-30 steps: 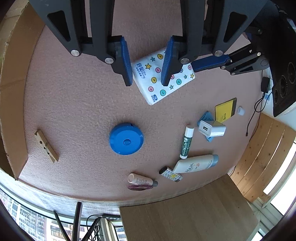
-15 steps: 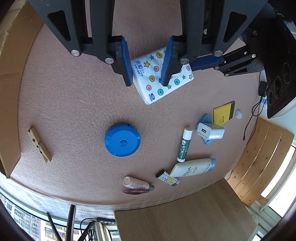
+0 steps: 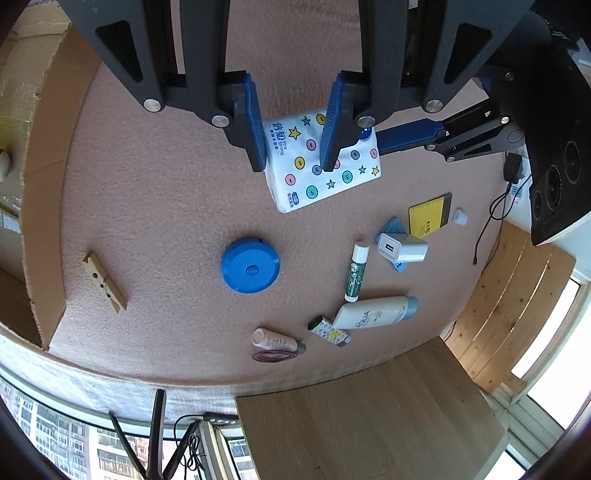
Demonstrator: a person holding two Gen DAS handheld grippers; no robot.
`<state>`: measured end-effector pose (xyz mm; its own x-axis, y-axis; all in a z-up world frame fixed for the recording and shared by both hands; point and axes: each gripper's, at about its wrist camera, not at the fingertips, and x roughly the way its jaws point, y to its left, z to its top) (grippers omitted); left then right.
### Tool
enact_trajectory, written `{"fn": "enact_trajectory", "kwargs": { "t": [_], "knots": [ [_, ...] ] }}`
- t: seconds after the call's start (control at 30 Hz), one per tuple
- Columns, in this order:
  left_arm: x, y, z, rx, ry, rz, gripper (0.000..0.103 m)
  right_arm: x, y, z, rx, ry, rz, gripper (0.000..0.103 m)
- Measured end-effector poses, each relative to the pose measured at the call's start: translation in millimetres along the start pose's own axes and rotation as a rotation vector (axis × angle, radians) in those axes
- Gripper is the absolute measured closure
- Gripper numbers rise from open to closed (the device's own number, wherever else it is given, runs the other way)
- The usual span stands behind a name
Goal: Organize objects
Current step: 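Carry the tissue pack into the box and release it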
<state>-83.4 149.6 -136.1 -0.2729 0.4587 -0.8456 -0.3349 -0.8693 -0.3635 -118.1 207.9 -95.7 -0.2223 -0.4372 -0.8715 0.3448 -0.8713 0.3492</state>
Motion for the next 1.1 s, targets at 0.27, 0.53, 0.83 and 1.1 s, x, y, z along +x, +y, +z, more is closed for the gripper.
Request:
{"fn": "enact_trajectory", "kwargs": {
  "t": [0.27,0.53,0.83,1.1],
  "knots": [
    [-4.5,-51.7,22.8,0.102,-0.042,-0.029,0.061,-41.7,-22.5,-3.7,0.033,-0.072,-0.039,0.076],
    [12.7,-121.5,40.4,0.216,-0.046,-0.099,0.061,-92.2,-66.6,-18.5,0.111,-0.160,-0.115,0.076],
    [46.8,-196.3,52.1,0.349,-0.019,-0.149,0.061,-134.7,-127.8,-43.7,0.233,-0.223,-0.183,0.076],
    [72.1,-218.2,55.2,0.391,0.017,-0.159,0.061,-141.9,-157.1,-54.0,0.285,-0.230,-0.223,0.076]
  ]
}}
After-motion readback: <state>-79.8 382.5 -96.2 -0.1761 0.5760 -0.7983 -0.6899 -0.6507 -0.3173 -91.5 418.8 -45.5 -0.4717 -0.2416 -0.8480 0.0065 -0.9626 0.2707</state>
